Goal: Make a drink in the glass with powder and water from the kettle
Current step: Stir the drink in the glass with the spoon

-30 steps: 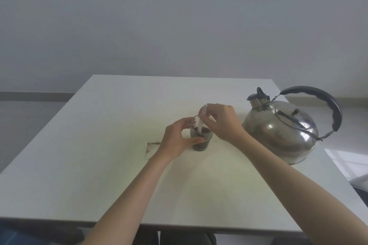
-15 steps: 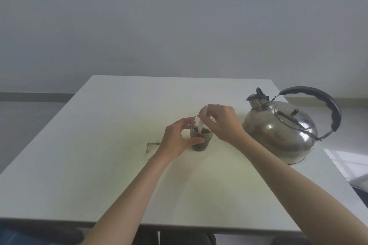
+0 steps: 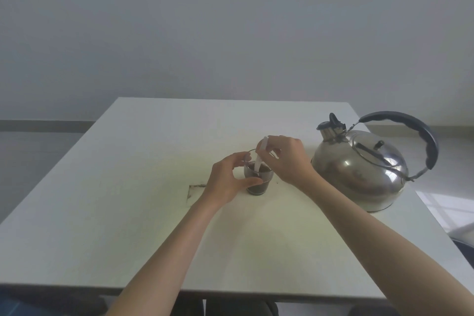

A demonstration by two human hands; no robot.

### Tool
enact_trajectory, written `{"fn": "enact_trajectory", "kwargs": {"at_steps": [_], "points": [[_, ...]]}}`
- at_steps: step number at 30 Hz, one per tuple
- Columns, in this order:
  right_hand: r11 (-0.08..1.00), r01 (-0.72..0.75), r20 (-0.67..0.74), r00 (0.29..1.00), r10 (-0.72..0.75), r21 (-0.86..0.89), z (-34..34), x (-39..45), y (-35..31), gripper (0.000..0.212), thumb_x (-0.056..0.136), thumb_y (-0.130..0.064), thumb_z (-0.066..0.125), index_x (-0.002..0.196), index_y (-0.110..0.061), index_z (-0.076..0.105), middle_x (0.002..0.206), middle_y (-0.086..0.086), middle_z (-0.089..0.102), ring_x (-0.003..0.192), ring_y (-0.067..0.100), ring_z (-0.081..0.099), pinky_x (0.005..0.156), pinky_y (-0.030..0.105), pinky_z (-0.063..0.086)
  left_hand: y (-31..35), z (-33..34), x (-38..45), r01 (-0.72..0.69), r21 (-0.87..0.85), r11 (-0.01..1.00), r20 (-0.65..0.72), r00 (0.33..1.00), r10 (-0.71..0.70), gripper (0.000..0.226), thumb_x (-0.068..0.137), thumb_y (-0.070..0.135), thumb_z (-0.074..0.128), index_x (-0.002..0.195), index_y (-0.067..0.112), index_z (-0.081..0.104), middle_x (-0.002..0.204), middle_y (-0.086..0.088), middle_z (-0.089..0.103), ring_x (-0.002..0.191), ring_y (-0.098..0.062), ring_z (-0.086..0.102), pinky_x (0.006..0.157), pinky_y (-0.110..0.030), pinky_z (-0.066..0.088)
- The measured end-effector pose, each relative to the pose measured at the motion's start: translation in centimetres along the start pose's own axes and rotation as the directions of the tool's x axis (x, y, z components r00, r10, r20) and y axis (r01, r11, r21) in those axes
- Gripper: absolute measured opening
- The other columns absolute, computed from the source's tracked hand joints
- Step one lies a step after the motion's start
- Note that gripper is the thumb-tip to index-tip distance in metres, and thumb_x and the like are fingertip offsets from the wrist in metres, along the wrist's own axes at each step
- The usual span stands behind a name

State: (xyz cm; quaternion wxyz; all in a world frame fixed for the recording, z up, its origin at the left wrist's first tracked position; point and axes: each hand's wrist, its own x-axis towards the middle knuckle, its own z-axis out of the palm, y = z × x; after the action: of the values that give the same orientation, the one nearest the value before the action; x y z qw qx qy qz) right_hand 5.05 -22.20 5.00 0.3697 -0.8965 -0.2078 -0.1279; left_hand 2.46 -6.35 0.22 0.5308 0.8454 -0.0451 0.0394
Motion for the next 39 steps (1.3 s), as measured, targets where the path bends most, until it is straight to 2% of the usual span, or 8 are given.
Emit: {"fn": "enact_trajectory", "kwargs": {"at_steps": [5, 10, 16, 24, 28, 31, 35, 39], "points": [[0.997, -0.079, -0.051, 0.996, 0.078, -0.019, -0.2, 1.0, 0.9, 0.019, 0.088, -0.021, 0.053, 0.075, -0.018, 0.066, 0.066, -0.010, 0.063, 0.053, -0.003, 0.049, 0.052, 0.010, 0.029, 0.1, -0.1, 0.0, -0.012, -0.002, 1.000, -0.008, 1.000, 0.012, 0.052, 0.059, 0.021, 0.086, 0.099, 0.034, 0.056, 0.101, 0.015, 0.064, 0.093, 0.017, 0.056, 0.078, 0.004, 0.038], [0.996, -0.076, -0.114, 0.991, 0.070, -0.052, -0.9, 0.1, 1.6, 0.026, 0.091, -0.019, 0.050, 0.066, -0.023, 0.058, 0.065, -0.005, 0.065, 0.057, -0.008, 0.049, 0.052, 0.008, 0.030, 0.1, 0.0, 0.0, -0.020, -0.004, 1.000, -0.016, 1.000, 0.020, 0.052, 0.060, 0.021, 0.085, 0.097, 0.038, 0.054, 0.106, 0.010, 0.065, 0.096, 0.002, 0.061, 0.079, 0.003, 0.039], [0.999, -0.040, -0.074, 0.997, 0.038, -0.031, 0.2, -0.4, 0.6, 0.024, 0.089, -0.018, 0.051, 0.069, -0.013, 0.064, 0.059, -0.006, 0.061, 0.054, 0.002, 0.045, 0.052, 0.011, 0.030, 0.1, 0.0, 0.0, -0.019, 0.001, 1.000, -0.005, 1.000, 0.019, 0.052, 0.060, 0.021, 0.086, 0.104, 0.028, 0.059, 0.103, 0.012, 0.065, 0.099, -0.003, 0.061, 0.079, 0.004, 0.038], [0.997, -0.060, -0.101, 0.993, 0.054, -0.055, 0.1, 0.9, 0.8, 0.021, 0.089, -0.020, 0.051, 0.076, -0.013, 0.066, 0.065, -0.010, 0.060, 0.054, 0.000, 0.042, 0.053, 0.014, 0.028, 0.3, 0.0, -0.1, -0.019, 0.001, 1.000, -0.017, 1.000, 0.019, 0.052, 0.060, 0.021, 0.086, 0.101, 0.032, 0.056, 0.105, 0.009, 0.065, 0.098, -0.003, 0.061, 0.079, 0.004, 0.038], [0.992, -0.068, -0.101, 0.993, 0.058, -0.106, -0.5, 0.2, 1.4, 0.024, 0.090, -0.018, 0.050, 0.070, -0.015, 0.063, 0.060, -0.012, 0.057, 0.049, 0.004, 0.043, 0.053, 0.009, 0.024, 0.3, 0.0, -0.1, -0.013, -0.010, 1.000, -0.011, 1.000, 0.013, 0.054, 0.060, 0.019, 0.085, 0.107, 0.026, 0.059, 0.105, 0.009, 0.065, 0.094, 0.008, 0.058, 0.077, 0.005, 0.037], [0.996, -0.069, -0.084, 0.994, 0.064, -0.054, -0.4, -0.3, 1.1, 0.022, 0.087, -0.016, 0.053, 0.067, -0.022, 0.059, 0.059, -0.012, 0.057, 0.059, -0.005, 0.049, 0.051, 0.010, 0.029, 0.2, 0.0, 0.0, -0.011, 0.001, 1.000, -0.009, 1.000, 0.011, 0.053, 0.060, 0.020, 0.086, 0.105, 0.028, 0.058, 0.105, 0.010, 0.065, 0.095, 0.010, 0.058, 0.077, 0.005, 0.037], [0.992, -0.105, -0.074, 0.991, 0.109, 0.063, 0.1, -0.7, 0.2, 0.021, 0.087, -0.018, 0.054, 0.067, -0.021, 0.060, 0.056, -0.012, 0.054, 0.054, -0.006, 0.049, 0.048, 0.012, 0.031, 0.3, 0.0, 0.0, -0.009, 0.023, 1.000, -0.009, 1.000, 0.009, 0.050, 0.059, 0.021, 0.086, 0.099, 0.030, 0.057, 0.099, 0.015, 0.065, 0.095, 0.004, 0.060, 0.077, 0.004, 0.038], [0.981, -0.172, -0.111, 0.977, 0.182, 0.095, 0.3, -0.7, 0.3, 0.009, 0.085, -0.016, 0.055, 0.087, -0.019, 0.064, 0.064, -0.011, 0.054, 0.054, -0.007, 0.049, 0.050, 0.010, 0.034, 0.4, 0.0, -0.2, -0.016, 0.035, 0.999, -0.013, 1.000, 0.016, 0.051, 0.061, 0.021, 0.085, 0.104, 0.028, 0.059, 0.100, 0.015, 0.065, 0.093, 0.010, 0.058, 0.077, 0.004, 0.038]]}}
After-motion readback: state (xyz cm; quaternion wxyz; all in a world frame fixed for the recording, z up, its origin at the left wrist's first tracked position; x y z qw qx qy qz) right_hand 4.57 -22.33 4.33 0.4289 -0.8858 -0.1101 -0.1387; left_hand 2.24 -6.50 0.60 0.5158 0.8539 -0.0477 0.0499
